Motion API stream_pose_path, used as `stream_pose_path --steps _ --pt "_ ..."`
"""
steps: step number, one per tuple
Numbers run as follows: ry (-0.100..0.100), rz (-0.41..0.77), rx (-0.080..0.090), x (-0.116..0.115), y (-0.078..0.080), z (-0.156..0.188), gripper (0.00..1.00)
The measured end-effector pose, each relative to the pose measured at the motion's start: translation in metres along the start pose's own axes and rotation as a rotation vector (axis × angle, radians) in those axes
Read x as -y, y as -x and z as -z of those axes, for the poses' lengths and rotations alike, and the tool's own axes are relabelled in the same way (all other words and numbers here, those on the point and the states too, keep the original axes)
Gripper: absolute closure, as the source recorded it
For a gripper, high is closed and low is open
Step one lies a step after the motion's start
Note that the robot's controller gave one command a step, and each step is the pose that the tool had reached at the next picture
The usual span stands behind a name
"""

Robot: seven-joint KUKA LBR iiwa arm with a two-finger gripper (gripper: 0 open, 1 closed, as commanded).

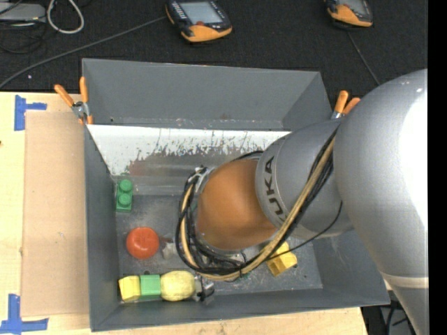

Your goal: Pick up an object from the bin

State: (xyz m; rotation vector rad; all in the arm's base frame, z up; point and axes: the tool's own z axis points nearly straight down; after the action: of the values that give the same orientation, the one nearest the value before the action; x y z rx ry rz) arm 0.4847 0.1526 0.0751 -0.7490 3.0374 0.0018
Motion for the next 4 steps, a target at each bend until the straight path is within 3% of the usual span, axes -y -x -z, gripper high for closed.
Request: stream_pose_path --steps 1,3,4 --pt "0.003 0.038 0.000 -0.005 -0.002 -0.006 1.00" --pt "0.003 0.021 0.000 -0.004 0.002 -0.004 1.00" --pt "0.004 0.025 -0.003 -0.013 -0.009 0.037 1.00"
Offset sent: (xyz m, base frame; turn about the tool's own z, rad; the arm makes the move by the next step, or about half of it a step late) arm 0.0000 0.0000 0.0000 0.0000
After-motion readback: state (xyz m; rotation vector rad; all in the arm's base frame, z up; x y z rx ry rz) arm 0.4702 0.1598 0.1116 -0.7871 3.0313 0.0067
